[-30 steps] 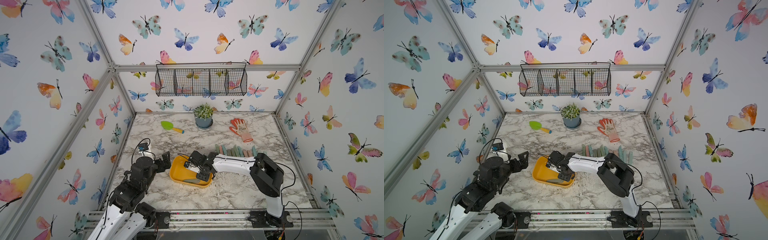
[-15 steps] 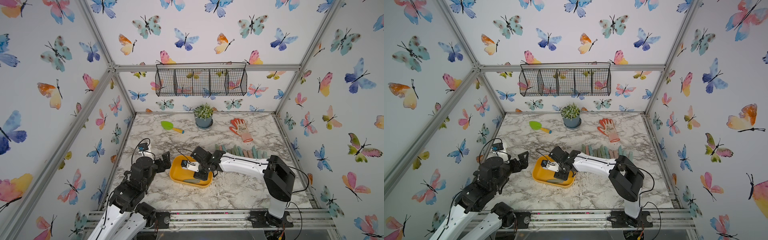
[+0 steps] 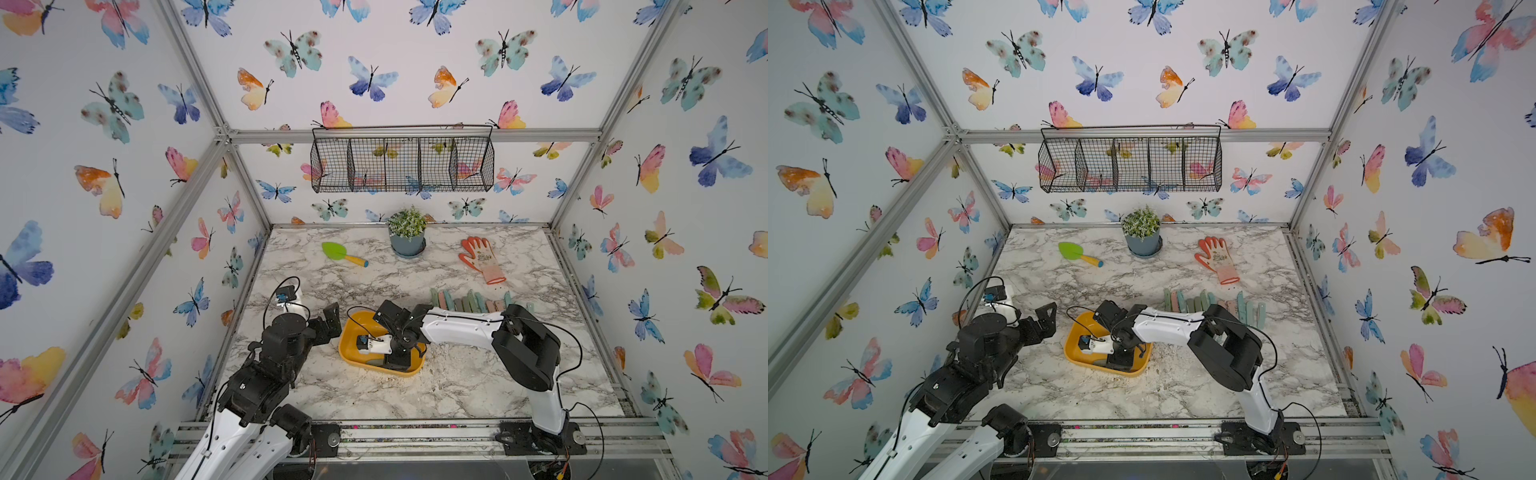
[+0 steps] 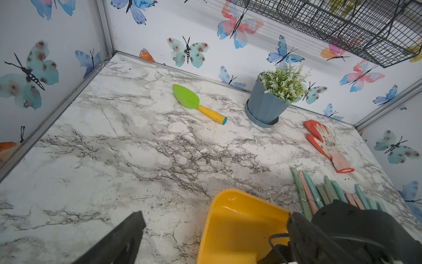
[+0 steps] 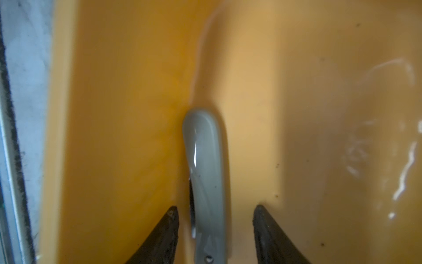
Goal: Take the fruit knife out of the storage box
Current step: Adjust the fruit knife in the storage box.
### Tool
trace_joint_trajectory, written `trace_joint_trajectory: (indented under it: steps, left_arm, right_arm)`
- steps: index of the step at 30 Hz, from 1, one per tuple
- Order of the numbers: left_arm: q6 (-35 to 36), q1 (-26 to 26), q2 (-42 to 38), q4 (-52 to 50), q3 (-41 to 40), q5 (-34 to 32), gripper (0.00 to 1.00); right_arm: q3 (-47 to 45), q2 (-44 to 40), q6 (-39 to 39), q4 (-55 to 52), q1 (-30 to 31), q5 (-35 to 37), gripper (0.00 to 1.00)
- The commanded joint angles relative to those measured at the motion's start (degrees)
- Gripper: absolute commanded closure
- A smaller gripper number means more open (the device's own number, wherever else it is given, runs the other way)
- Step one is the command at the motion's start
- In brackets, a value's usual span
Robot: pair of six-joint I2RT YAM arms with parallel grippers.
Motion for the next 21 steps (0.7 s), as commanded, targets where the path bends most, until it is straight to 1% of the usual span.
trace_joint_trajectory:
  steps: [1, 3, 9, 12, 16, 21]
  left_arm:
    - [-0.21, -0.23, 0.73, 0.22, -0.49, -0.96, 0.02]
    - [-0.10, -0.17, 0.99, 0.33, -0.46, -0.62, 0.02]
    - [-0.04, -0.17, 1.68, 0.60, -0.55, -0.23, 0.02]
    - [-0.05, -0.17, 1.84, 0.47, -0.44, -0.13, 0.02]
    - [-0.04, -0.18, 1.41, 0.56, -0.59, -0.22, 0.02]
    - [-0.12, -0.21, 1.10, 0.39, -0.46, -0.66, 0.02]
  right_arm:
    - [1.13, 3.36, 0.77, -0.01, -0.30, 5.70, 0.45]
    - [1.77, 4.08, 2.46, 1.18, -0.85, 9.46, 0.46]
    - [1.38, 2.14, 4.23, 5.15, -2.43, 14.50, 0.50]
    - [1.88, 1.56, 4.74, 5.33, -2.94, 16.10, 0.51]
    - [2.08, 0.94, 5.03, 5.68, -3.15, 15.82, 0.52]
    - [2.24, 0.26, 3.87, 5.22, -3.60, 10.79, 0.52]
